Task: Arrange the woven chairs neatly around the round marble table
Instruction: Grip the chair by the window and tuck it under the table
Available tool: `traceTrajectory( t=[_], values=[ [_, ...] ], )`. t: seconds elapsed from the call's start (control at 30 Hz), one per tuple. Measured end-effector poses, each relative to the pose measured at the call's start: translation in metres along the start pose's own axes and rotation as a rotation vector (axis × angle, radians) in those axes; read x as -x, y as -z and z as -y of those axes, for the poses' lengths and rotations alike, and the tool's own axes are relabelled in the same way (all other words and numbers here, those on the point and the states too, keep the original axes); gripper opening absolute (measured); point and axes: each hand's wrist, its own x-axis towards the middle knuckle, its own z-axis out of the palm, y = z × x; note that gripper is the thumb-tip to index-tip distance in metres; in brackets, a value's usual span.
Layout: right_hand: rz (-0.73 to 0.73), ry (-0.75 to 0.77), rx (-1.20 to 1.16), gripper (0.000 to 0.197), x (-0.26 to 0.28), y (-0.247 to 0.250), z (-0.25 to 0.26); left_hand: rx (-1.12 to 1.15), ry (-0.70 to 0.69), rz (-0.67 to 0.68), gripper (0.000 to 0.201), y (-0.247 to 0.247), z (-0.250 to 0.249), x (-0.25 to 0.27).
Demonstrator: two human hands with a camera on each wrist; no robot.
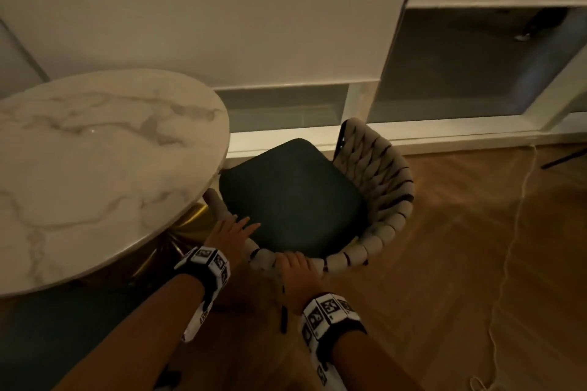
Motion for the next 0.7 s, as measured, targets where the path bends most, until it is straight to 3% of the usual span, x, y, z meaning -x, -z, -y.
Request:
traceTrajectory(
  t=[0.13, 0.2, 0.3, 0.4, 0.57, 0.7],
  values=[
    [0.102, 0.032, 0.057, 0.082, -0.063, -0.017, -0.016, -0.15, 0.024, 0.148, 0.078, -0.015, -0.002, -0.038],
    [0.194, 0.029, 0.076, 0.081, -0.078, -0.019, -0.031, -0.257, 0.012, 0.195, 0.07, -0.02, -0.003, -0.054],
    [0.253, 0.184, 0.129, 0.069, -0.083, -0.019, -0.05, -0.338, 0.057, 0.143, 0.047, -0.025, -0.001, -0.06],
    [0.205, 0.358, 0.175, 0.067, -0.082, -0.014, -0.059, -0.275, 0.115, 0.153, 0.054, -0.03, -0.003, -0.054],
    [0.254, 0.479, 0.193, 0.066, -0.075, -0.006, -0.077, -0.23, 0.083, 0.243, 0.058, -0.021, -0.023, -0.052],
    [0.284, 0.546, 0.211, 0.065, -0.064, 0.005, -0.109, -0.201, 0.071, 0.314, 0.038, -0.008, -0.055, -0.058]
  ],
)
